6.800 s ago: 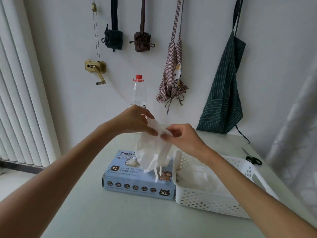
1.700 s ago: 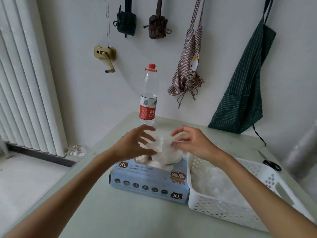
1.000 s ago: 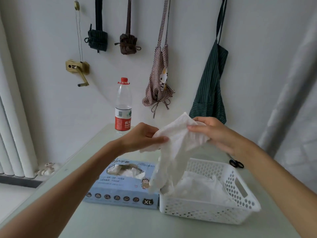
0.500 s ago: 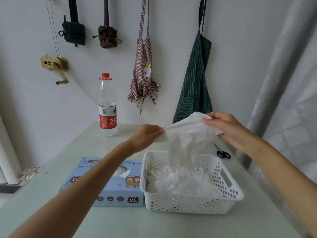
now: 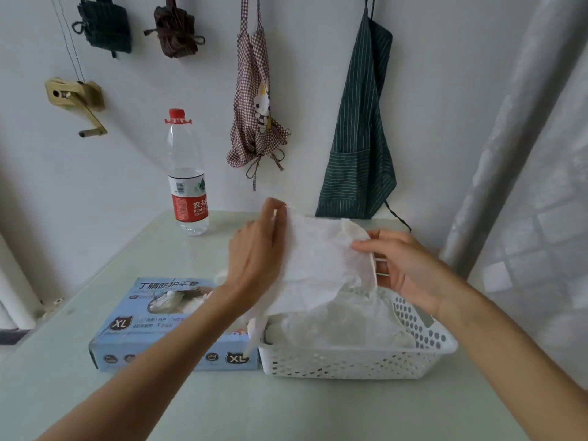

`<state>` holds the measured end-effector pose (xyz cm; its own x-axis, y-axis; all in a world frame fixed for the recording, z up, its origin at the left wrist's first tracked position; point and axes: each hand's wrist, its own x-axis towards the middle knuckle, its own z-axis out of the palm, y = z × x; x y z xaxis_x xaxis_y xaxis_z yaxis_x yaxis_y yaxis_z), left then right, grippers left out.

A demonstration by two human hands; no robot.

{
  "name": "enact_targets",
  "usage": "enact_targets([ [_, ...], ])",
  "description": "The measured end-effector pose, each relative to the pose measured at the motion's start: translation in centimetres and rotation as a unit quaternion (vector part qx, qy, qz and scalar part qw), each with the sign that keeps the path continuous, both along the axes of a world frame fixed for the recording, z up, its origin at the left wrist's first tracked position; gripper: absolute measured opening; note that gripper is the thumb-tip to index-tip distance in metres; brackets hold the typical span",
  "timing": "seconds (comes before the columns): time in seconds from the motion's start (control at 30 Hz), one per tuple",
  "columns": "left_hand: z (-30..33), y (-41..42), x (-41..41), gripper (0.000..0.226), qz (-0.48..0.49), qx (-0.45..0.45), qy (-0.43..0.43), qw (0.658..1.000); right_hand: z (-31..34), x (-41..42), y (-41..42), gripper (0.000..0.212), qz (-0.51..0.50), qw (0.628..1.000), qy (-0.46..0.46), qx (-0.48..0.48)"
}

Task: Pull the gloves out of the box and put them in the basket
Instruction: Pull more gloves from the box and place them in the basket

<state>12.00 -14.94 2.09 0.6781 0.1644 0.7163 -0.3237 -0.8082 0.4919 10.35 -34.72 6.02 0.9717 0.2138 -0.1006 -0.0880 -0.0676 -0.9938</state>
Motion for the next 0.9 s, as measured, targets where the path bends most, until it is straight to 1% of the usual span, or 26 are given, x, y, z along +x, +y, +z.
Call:
enact_targets([
  [0.03, -1.6, -0.2, 1.1, 0.024, -0.013, 0.08, 0.062, 0.995, -1.3, 0.6, -0.9, 0.024, -0.005, 0.999, 0.036, -0.027],
  [0.07, -3.0, -0.3, 2.0, 0.027, -0.024, 0.152, 0.113, 0.982, -2.5, 1.2, -1.7, 0.023, -0.011, 0.996, 0.063, -0.062],
  [0.13, -5.0, -0.9, 3.5, 0.031, -0.061, 0.26, 0.175, 0.948, -4.7, 2.4, -3.1, 0.017, -0.02, 0.986, 0.09, -0.139],
  [0.17, -5.4, -1.3, 4.0, 0.032, -0.08, 0.299, 0.184, 0.933, -5.5, 2.9, -3.6, 0.012, -0.022, 0.979, 0.093, -0.179],
  [0.23, -5.8, -2.2, 5.1, 0.034, -0.107, 0.364, 0.174, 0.909, -6.4, 3.7, -4.0, 0.003, -0.03, 0.963, 0.081, -0.256],
  [0.3, -5.9, -3.0, 5.8, 0.032, -0.107, 0.442, 0.156, 0.877, -7.0, 4.3, -4.2, 0.006, -0.045, 0.936, 0.041, -0.346],
  [0.33, -6.0, -3.4, 6.0, 0.029, -0.099, 0.485, 0.147, 0.857, -7.2, 4.4, -4.3, 0.004, -0.045, 0.915, 0.018, -0.4],
  [0.4, -6.5, -4.0, 6.4, 0.021, -0.085, 0.551, 0.138, 0.819, -7.5, 4.5, -4.3, 0.001, -0.033, 0.862, -0.024, -0.506],
  [0.43, -6.7, -4.3, 6.4, 0.021, -0.082, 0.564, 0.142, 0.809, -7.7, 4.5, -4.3, 0.003, -0.029, 0.835, -0.042, -0.548],
  [0.47, -6.8, -4.4, 6.3, 0.024, -0.089, 0.567, 0.151, 0.805, -7.9, 4.5, -4.2, 0.005, -0.026, 0.814, -0.055, -0.578],
  [0.5, -7.0, -4.4, 6.4, 0.03, -0.094, 0.561, 0.129, 0.812, -8.0, 4.5, -4.1, 0.007, -0.024, 0.798, -0.067, -0.599],
  [0.53, -7.1, -4.3, 6.5, 0.035, -0.104, 0.548, 0.07, 0.827, -8.1, 4.5, -4.0, 0.008, -0.023, 0.784, -0.077, -0.615],
  [0.57, -6.8, -4.3, 6.2, 0.041, -0.104, 0.536, 0.04, 0.837, -8.3, 4.6, -3.9, 0.007, -0.023, 0.773, -0.09, -0.628],
  [0.6, -6.3, -4.4, 5.9, 0.043, -0.101, 0.515, 0.03, 0.85, -8.4, 4.6, -3.8, 0.007, -0.026, 0.764, -0.099, -0.637],
  [0.63, -5.9, -4.2, 5.8, 0.042, -0.102, 0.485, 0.059, 0.866, -8.5, 4.7, -3.8, 0.008, -0.03, 0.758, -0.104, -0.643],
  [0.67, -5.1, -3.9, 5.4, 0.04, -0.095, 0.432, 0.097, 0.892, -8.5, 4.7, -3.9, 0.009, -0.032, 0.753, -0.105, -0.648],
  [0.7, -4.5, -3.4, 5.2, 0.036, -0.085, 0.373, 0.156, 0.911, -8.6, 4.8, -3.9, 0.016, -0.031, 0.751, -0.108, -0.651],
  [0.73, -4.0, -2.9, 4.9, 0.033, -0.077, 0.322, 0.218, 0.918, -8.8, 4.8, -3.9, 0.028, -0.027, 0.748, -0.108, -0.655],
  [0.77, -3.6, -2.2, 4.6, 0.03, -0.082, 0.291, 0.278, 0.912, -8.9, 4.8, -4.0, 0.039, -0.021, 0.745, -0.108, -0.658],
  [0.8, -3.2, -1.6, 4.1, 0.028, -0.1, 0.284, 0.339, 0.892, -9.1, 4.7, -4.0, 0.045, -0.014, 0.745, -0.109, -0.658],
  [0.87, -3.0, -0.8, 2.9, 0.028, -0.137, 0.313, 0.427, 0.837, -9.4, 4.7, -4.0, 0.049, 0.002, 0.762, -0.103, -0.639],
  [0.9, -3.2, -0.7, 2.3, 0.028, -0.148, 0.325, 0.453, 0.817, -9.6, 4.7, -4.1, 0.046, 0.009, 0.774, -0.098, -0.625],
])
